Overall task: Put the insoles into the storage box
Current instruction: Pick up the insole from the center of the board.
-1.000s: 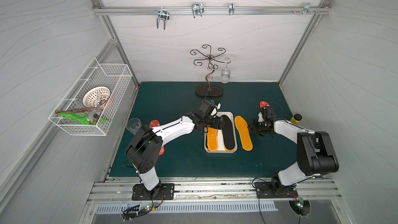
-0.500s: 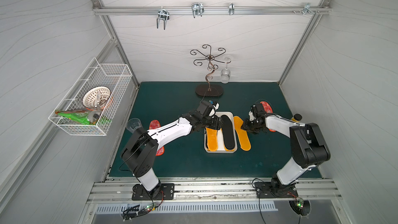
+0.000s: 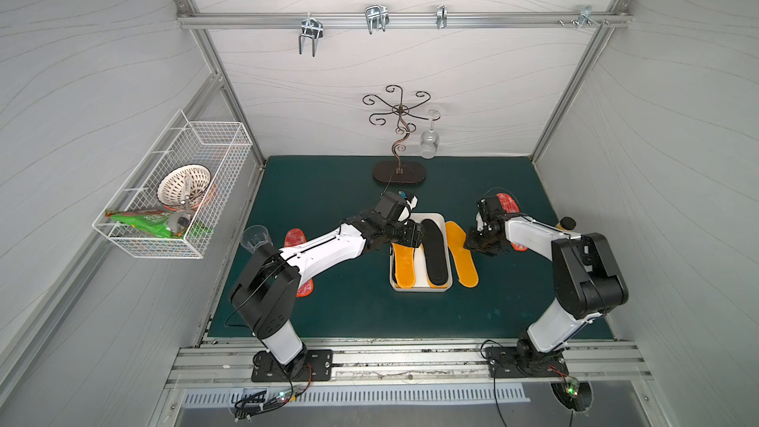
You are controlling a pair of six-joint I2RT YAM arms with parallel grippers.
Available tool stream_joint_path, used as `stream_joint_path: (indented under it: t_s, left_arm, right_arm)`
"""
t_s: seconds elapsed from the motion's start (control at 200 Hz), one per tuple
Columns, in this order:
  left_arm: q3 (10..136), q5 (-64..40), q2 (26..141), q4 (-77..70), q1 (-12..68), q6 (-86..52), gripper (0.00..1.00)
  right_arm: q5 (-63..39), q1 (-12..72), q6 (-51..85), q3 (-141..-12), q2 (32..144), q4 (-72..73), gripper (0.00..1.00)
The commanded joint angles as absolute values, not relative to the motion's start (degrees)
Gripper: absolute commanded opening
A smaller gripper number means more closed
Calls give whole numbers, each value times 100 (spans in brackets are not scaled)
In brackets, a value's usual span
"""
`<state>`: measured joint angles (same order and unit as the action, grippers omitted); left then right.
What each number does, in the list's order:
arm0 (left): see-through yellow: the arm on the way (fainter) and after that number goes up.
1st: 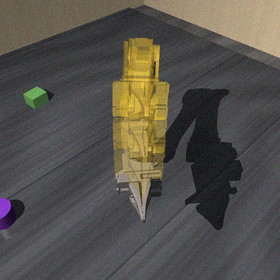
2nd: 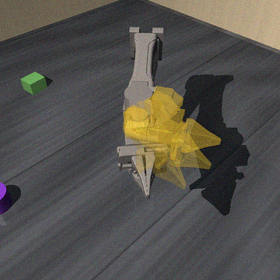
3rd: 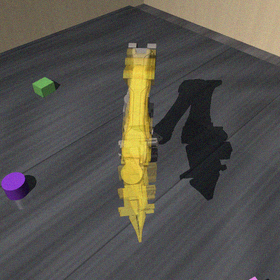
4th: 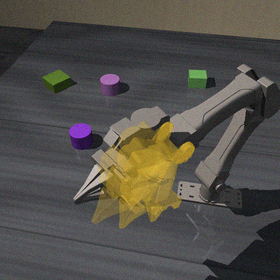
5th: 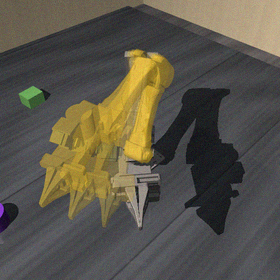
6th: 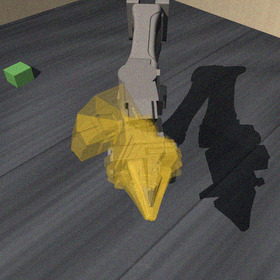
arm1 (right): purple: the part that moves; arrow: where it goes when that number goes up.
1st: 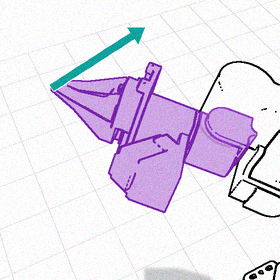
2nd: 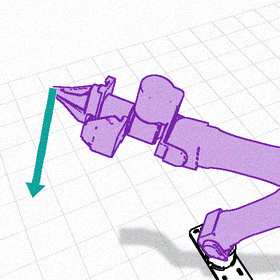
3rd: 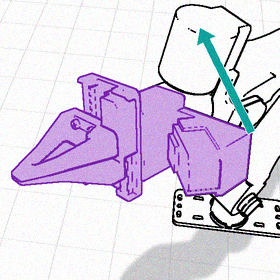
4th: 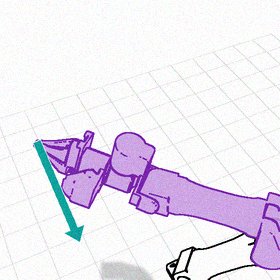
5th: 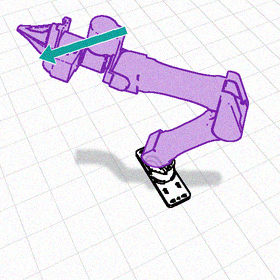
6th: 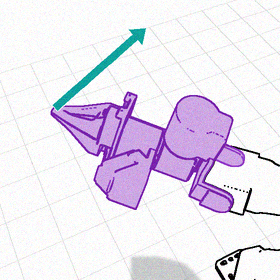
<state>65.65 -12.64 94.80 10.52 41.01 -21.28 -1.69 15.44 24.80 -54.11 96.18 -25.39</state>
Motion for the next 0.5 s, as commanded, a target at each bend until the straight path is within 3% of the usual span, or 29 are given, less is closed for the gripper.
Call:
stream_joint_path:
  t_s: [0.0,0.305,0.495]
  left_arm:
    - [6687,-1266,9375,968,4095,-2145,67]
    - [6659,-1224,9325,1003,4096,-2153,67]
    - [6689,-1214,9326,1081,4095,-2180,67]
  right_arm:
    - [-360,1602,2439,-5342,9841,-2744,40]
    - [-816,1374,2596,-5170,9737,-2432,1]
    - [-1264,855,2889,-4749,9217,-2114,0]
